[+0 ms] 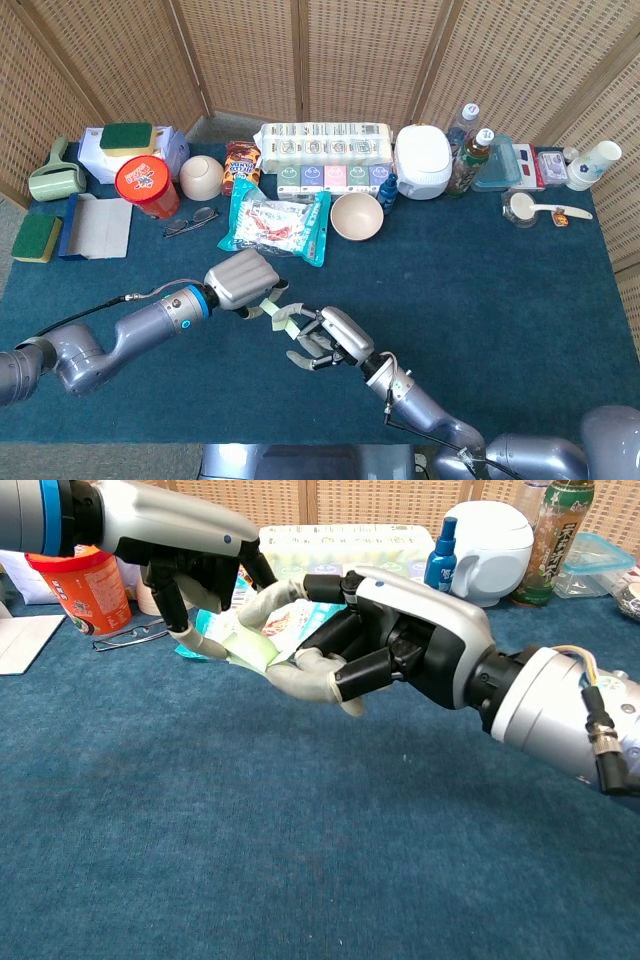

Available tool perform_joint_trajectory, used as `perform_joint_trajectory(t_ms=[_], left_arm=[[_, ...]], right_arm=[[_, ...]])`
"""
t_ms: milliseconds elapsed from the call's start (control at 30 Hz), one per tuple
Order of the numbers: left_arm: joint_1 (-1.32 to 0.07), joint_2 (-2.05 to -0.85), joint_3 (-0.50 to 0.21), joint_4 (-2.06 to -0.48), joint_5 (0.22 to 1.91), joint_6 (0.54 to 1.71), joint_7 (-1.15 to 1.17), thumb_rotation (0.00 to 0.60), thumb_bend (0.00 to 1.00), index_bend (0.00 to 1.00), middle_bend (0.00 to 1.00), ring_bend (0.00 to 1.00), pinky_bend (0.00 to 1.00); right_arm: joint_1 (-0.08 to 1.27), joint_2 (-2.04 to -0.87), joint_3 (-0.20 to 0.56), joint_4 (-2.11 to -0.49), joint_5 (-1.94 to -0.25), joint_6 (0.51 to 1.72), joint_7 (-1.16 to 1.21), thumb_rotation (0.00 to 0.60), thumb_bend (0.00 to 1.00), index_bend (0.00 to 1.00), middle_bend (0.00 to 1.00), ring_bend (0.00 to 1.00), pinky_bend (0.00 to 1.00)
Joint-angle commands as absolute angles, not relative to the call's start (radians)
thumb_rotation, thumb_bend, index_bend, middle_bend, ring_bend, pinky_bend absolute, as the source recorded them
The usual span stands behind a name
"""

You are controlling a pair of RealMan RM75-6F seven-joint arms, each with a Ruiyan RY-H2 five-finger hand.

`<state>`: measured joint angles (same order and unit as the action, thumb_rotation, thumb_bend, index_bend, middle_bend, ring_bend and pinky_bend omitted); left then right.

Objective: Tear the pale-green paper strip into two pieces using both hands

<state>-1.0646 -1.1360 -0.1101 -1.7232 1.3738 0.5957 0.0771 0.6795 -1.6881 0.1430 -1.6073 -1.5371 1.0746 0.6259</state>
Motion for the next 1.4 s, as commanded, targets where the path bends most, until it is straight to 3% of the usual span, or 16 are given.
perform_joint_trajectory(t_ms=[33,667,1400], left_arm=[[-1.063,-1.136,-0.108,-1.722,1.376,0.597,0.075,0.600,0.43,0.73,1.00,1.00,1.00],[-1.066,-1.141,-0.099,-1.717,1.388,0.593,0.069,0.600,0.43,0.73,1.00,1.00,1.00],[-1.072,-1.148,-0.107,-1.705,1.380,0.593,0.049,0.600,0.43,0.73,1.00,1.00,1.00]], right_arm=[[0.680,-1.685,0.146,-1.606,-1.532,1.074,0.625,0.600,0.36,0.29,0.93,0.99,0.77],[0.684,-1.687,0.148,-1.586,-1.509,1.068,0.641,0.600,0.36,0.24,0.93,0.99,0.77],[0.697,-1.700,0.142,-1.581,-1.511,1.052,0.635,0.600,0.36,0.29,0.93,0.99,0.77]])
